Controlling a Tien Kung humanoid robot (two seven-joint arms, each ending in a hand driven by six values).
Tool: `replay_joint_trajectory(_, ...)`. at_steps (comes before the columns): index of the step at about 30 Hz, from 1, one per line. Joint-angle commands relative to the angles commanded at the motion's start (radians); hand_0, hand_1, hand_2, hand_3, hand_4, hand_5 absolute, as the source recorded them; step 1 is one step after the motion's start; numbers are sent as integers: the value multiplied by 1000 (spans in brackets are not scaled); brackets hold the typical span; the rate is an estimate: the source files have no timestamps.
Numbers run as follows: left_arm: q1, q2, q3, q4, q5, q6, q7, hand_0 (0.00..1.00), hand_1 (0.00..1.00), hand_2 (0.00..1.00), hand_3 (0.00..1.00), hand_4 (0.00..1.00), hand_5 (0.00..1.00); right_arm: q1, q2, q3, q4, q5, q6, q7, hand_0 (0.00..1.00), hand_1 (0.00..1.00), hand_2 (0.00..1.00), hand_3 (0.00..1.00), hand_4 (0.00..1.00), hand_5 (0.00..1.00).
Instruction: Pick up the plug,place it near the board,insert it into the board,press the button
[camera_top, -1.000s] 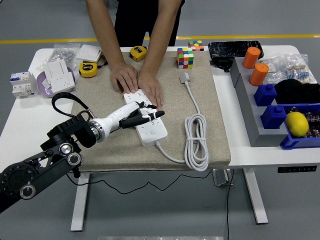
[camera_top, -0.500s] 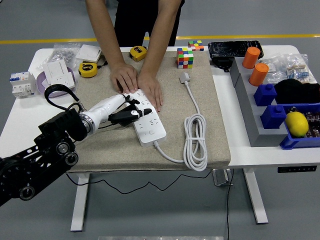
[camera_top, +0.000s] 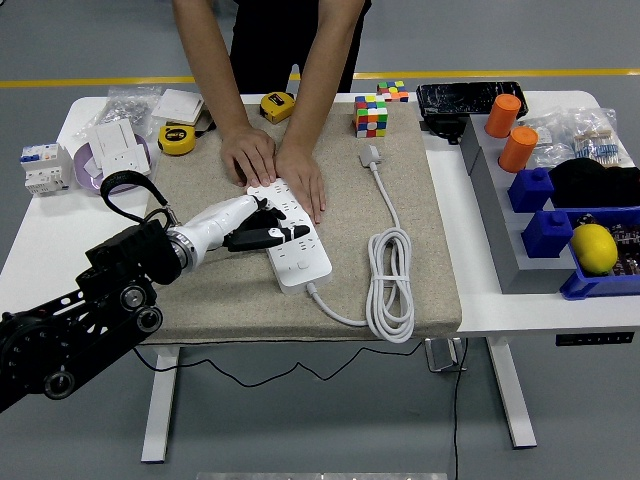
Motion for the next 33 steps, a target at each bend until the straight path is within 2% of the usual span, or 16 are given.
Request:
replay_joint_trajectory(6,-29,-20,17,11,10,-4,2,989,859,792,766,998,998,5,-1,-1,0,-1,1,0,963,677,607,577,998,666)
replay_joint_trajectory(11,-28,-19,9,8,24,8,-9,983,860,790,764,998,998,4,-1,5,0,-8,-2,-2,963,677,606,577,998,667)
replay_joint_trajectory(14,-23,-24,-6,0,35,59,-57,970,857,781,757,998,998,3,-1,6,0,-7,-3,-3,963,677,606,577,998,669)
replay_joint_trajectory(18,-12,-33,-23,-24,-10,142,-135,970,857,781,757,998,998,5,0,4,0,-4,-3,-1,963,677,606,577,998,669)
replay_joint_trajectory(19,-7,-33,-29,-36,-32,151,-146,821,741,701,744,840,764,6,0,1,0,-1,-3,1,962,676,606,578,998,670)
replay_joint_trajectory(24,33,-13,-85,-115,-64,148,-130,821,741,701,744,840,764,4,-1,1,0,3,-4,1,962,676,606,578,998,670)
replay_joint_trajectory(25,45,-6,-98,-138,-86,148,-119,309,280,374,664,544,273,2,-2,3,0,1,-4,0,963,675,606,579,998,674)
replay_joint_trajectory(28,71,16,-130,-198,-134,141,-93,309,280,374,664,544,273,-4,-2,7,0,0,-4,-3,963,675,606,579,998,674)
replay_joint_trajectory(30,81,31,-144,-223,-173,117,-79,309,280,374,664,544,273,-5,-1,8,0,0,-4,-3,963,675,606,579,998,674)
replay_joint_trajectory(31,82,37,-148,-229,-190,97,-72,165,70,168,716,483,228,-5,-1,9,0,0,-4,-3,961,674,606,580,998,673)
replay_joint_trajectory(33,79,58,-147,-225,-236,34,-43,165,70,168,716,483,228,-4,-1,5,0,5,-4,-2,961,674,606,580,998,673)
